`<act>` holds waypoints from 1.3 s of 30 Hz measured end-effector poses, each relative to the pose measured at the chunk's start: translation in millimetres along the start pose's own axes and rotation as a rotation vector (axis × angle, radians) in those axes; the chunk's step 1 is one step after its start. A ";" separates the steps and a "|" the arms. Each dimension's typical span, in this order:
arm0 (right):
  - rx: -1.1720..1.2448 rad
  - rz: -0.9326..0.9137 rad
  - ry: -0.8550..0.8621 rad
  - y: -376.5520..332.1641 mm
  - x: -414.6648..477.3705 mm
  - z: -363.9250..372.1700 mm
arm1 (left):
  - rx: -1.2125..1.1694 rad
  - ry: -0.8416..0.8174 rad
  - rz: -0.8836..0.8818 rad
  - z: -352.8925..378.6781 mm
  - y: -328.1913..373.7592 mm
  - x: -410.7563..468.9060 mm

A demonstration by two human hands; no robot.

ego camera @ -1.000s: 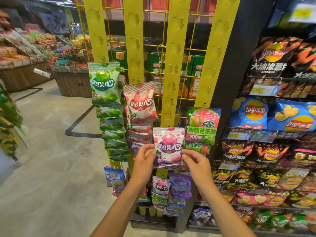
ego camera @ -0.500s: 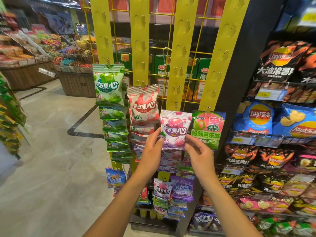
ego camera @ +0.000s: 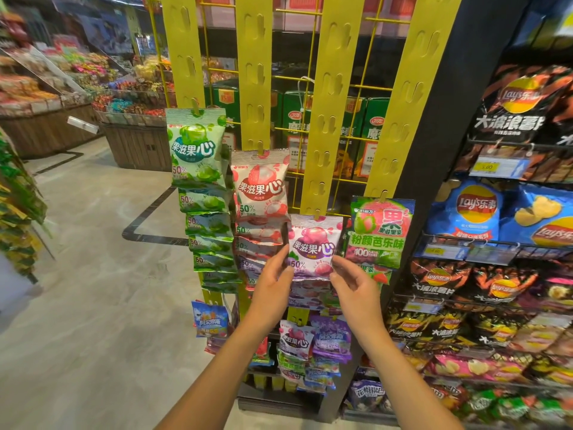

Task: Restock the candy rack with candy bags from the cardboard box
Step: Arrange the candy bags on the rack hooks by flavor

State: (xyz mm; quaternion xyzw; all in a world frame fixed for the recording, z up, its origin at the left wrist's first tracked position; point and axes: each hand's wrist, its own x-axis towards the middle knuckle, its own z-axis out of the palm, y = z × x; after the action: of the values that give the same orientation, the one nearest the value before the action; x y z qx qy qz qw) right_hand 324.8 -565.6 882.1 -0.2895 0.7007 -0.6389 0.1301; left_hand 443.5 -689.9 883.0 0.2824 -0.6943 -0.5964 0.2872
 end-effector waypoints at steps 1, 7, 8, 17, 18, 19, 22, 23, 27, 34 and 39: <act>0.003 0.007 0.011 2.4 0.1 -0.1 | -0.007 0.024 0.006 -0.6 -6.2 -0.3; 0.095 0.157 0.086 20.0 2.6 1.1 | -0.104 0.174 -0.105 -4.5 -29.1 1.1; 0.136 0.197 0.104 21.7 3.4 2.2 | -0.135 0.189 -0.127 -5.0 -30.4 2.0; 0.469 0.409 0.180 20.5 5.7 11.9 | -0.360 0.225 -0.320 -3.8 -39.4 13.8; 0.480 0.421 0.175 20.5 5.5 12.3 | -0.372 0.229 -0.333 -3.5 -40.2 15.1; 0.489 0.434 0.172 20.1 5.7 12.5 | -0.392 0.232 -0.346 -3.2 -41.0 16.8; 0.490 0.458 0.168 19.7 7.7 13.1 | -0.479 0.228 -0.381 -1.0 -40.9 20.0; 0.491 0.462 0.168 19.6 8.3 13.2 | -0.499 0.226 -0.393 -0.4 -41.5 21.4; 0.518 0.469 0.183 21.0 10.7 12.7 | -0.560 0.214 -0.416 1.7 -42.6 25.7; 0.488 0.480 0.207 27.6 15.0 14.1 | -0.506 0.247 -0.415 3.2 -44.6 26.7; 0.479 0.449 0.191 23.1 16.9 11.4 | -0.443 0.251 -0.398 2.9 -41.7 24.7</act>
State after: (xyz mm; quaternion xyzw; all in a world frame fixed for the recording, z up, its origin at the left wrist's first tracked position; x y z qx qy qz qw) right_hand 312.0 -584.2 861.2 -0.0278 0.5859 -0.7650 0.2657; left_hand 426.8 -711.4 842.9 0.4146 -0.4378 -0.7381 0.3029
